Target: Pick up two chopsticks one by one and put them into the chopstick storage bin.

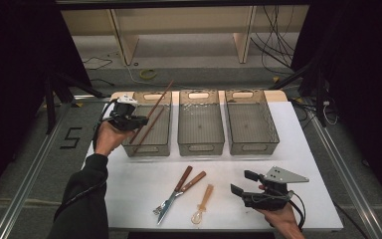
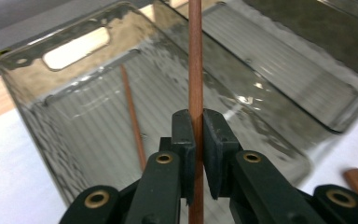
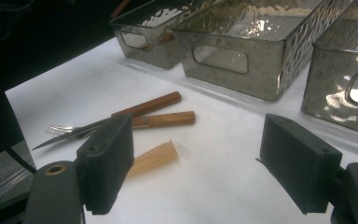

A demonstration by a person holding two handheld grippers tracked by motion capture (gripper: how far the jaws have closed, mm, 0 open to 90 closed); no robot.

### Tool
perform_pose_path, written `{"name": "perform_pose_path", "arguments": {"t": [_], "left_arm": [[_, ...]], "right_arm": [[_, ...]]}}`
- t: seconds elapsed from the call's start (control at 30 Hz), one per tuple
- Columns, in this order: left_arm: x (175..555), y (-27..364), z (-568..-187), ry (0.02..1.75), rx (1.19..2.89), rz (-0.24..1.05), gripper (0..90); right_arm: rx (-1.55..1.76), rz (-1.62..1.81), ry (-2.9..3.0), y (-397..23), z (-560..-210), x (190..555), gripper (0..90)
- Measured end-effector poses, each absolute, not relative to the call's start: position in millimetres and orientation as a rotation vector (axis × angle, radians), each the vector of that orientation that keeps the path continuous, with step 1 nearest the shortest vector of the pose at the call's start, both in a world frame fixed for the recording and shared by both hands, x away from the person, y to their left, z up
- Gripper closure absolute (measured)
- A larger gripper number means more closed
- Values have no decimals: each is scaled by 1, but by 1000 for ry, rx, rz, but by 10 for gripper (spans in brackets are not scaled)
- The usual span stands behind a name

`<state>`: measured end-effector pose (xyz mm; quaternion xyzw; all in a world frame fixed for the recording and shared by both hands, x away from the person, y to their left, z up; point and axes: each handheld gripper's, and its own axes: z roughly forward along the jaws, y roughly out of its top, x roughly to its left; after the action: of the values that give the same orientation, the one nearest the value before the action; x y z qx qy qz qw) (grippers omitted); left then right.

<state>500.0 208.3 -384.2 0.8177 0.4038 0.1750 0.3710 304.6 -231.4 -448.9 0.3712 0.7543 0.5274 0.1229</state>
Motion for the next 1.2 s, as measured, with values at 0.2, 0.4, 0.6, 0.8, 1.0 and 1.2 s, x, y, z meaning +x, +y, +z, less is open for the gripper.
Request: {"name": "perform_pose_path", "arguments": {"t": [0.2,0.4,0.6,0.8,1.0,1.2], "left_arm": [[512,213,-393,1098,2088,456,831],[516,217,-403,1136,2079,441,830],[518,218,-409,1160,2081,434,829],[519,216,-415,1201,2078,418,827],[520,218,-421,1232,2070,420,815],[514,217,-415,1222,2036,436,635]], "right_arm": [[1087,1541,2201,-232,-449,305,266],[1085,1540,2203,-232,-449,305,266],[1090,1541,2206,-231,-450,305,266],[1089,1543,2206,-231,-450,305,266],[1091,1545,2205,-231,-450,305,266],[1089,1545,2202,-231,-449,305,266]]}}
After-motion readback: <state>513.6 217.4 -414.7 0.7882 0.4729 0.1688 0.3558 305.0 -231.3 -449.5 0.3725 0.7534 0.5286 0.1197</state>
